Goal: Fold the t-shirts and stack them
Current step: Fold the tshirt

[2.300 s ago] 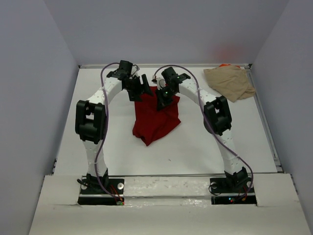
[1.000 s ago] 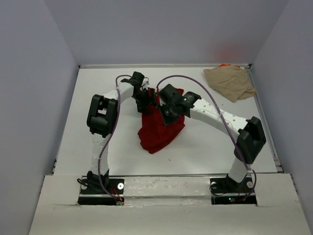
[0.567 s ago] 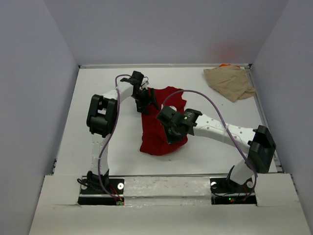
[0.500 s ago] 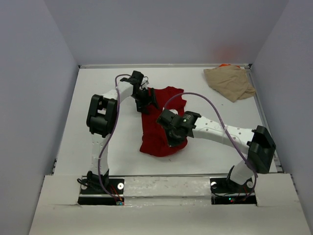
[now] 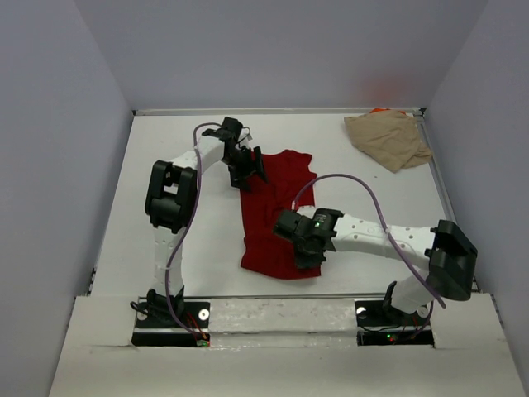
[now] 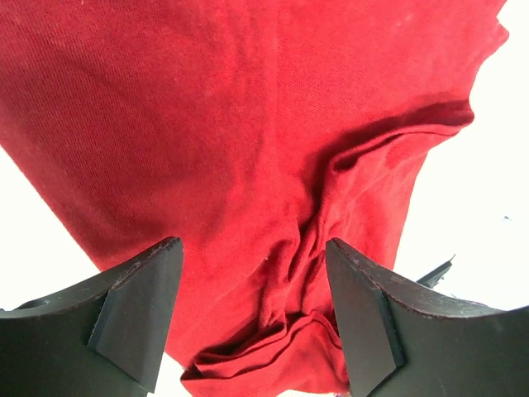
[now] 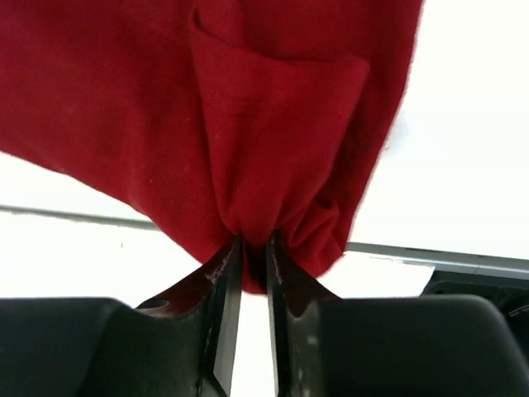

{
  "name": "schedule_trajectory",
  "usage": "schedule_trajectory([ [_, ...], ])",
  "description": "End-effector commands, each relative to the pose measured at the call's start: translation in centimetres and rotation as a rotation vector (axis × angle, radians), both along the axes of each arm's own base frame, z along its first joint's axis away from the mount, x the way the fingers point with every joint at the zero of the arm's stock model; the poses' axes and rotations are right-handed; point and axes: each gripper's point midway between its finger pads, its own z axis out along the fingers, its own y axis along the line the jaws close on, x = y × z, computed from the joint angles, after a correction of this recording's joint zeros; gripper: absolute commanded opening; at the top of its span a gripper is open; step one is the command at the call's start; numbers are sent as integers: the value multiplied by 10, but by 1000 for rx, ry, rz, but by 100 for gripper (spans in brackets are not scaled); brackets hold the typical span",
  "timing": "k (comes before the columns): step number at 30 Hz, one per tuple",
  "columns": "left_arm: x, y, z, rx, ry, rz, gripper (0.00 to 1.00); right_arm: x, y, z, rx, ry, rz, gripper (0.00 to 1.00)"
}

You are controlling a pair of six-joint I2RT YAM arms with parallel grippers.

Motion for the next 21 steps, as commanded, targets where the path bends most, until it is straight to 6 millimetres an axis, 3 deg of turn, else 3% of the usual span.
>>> schedule_trajectory([
  [1,2,-2,50,-55,-90,-12,79,20,1,-8,-70,-51,-22,28],
  [2,1,-2,52,-58,-91,-14,79,20,4,-10,-74,-40,-16,35],
  [3,-1,-1,52,-55,-92,-19,79,22,9,-10,-70,-40,-17,55],
  [5,-3,0,57,-56,-105,-19,79,25,21,-7,-18,-50,-7,80],
  [7,-5,3,60,-45,-117,-16,80,35,24,-4,-3,-87,6,93],
  [10,-4,8,69,-19,-157,4,80,50,18,-7,-42,-109,9,94],
  [15,-5,24,85,107,-237,22,80,82,4,7,-66,-181,-30,94],
  [18,-18,29,95,113,-255,31,80,93,-8,12,-61,-202,-44,93],
  [19,-29,30,86,110,-226,24,79,95,-11,14,-57,-206,-52,91],
  [20,-36,29,94,95,-241,21,79,97,-12,16,-44,-211,-62,89],
  [21,-49,30,84,95,-211,13,75,95,-13,19,-27,-215,-58,83],
])
